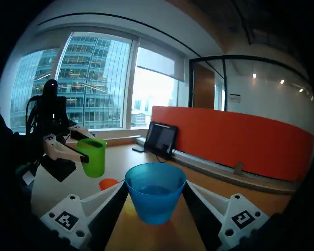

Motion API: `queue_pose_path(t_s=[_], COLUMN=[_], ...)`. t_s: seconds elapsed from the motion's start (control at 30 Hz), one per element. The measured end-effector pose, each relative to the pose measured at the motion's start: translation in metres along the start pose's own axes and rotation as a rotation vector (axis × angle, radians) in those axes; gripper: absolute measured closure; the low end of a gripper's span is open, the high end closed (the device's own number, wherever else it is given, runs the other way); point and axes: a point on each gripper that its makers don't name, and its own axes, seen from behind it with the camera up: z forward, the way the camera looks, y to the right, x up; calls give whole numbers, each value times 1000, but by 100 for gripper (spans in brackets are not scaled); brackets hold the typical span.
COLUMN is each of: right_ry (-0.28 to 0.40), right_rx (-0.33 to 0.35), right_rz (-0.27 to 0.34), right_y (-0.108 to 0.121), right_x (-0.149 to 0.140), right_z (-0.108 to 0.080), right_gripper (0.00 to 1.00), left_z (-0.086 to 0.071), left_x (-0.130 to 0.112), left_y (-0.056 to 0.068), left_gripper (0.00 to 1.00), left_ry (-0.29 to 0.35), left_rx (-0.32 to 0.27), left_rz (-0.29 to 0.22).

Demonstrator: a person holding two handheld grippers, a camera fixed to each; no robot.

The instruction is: Pour water

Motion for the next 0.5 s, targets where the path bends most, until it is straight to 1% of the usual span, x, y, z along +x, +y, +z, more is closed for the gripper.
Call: queue_pose_path(t_s=[0.2, 0.5], right_ry=[32, 50], right_rx=[2, 3], right_rz=[2, -9], right_y=[1, 5], right_x=[13, 27], right_z=[-1, -1], right_gripper=[9, 9], left_z=[2, 3], left_x=[1, 7], left_y=[2, 7], left_gripper=[12, 12], left_ry=[5, 32], left_rx=[-9, -23], left_rz=[-2, 11])
